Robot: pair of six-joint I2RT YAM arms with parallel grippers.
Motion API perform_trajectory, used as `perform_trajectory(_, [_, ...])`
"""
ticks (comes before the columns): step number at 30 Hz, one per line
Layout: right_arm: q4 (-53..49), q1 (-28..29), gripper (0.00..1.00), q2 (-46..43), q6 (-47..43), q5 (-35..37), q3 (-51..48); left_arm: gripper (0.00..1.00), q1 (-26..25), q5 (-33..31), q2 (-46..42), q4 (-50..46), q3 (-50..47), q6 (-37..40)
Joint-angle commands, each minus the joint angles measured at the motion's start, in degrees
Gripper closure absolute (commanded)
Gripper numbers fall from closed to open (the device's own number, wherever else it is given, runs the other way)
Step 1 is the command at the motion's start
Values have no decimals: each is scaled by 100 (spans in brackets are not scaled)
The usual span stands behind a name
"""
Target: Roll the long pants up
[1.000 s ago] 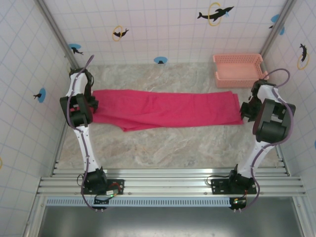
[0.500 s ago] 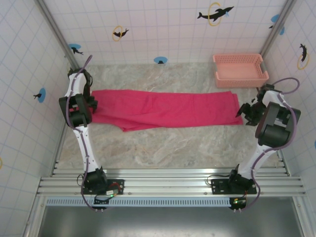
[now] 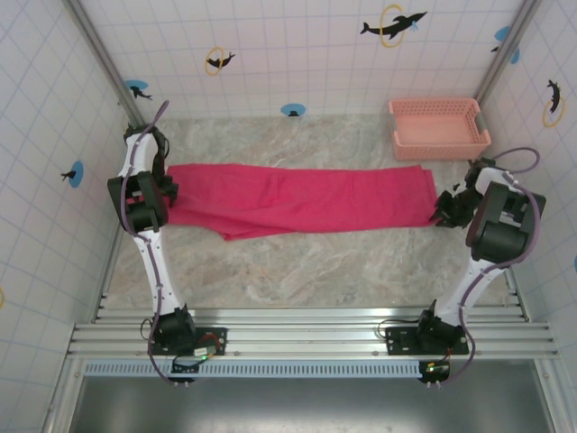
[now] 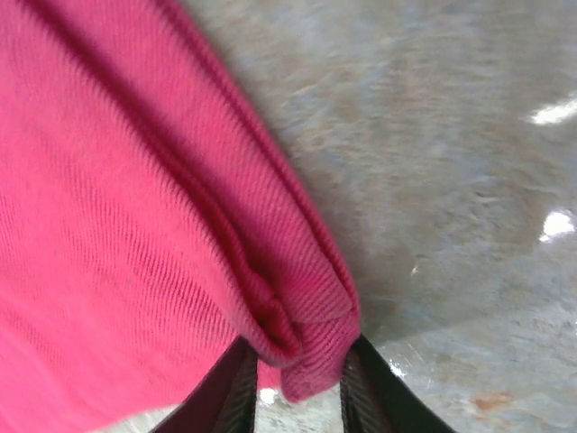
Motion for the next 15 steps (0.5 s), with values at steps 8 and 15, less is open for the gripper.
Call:
perform_trajectory(8, [1111,191,100,-833,386,522,-416,3,-943,1523,-1509,47,-890,-880])
perform_trajectory(15, [1630,584,100,-1746,800,1039,-612,3,-2388,3204,-2678,1510,-1875,-2346])
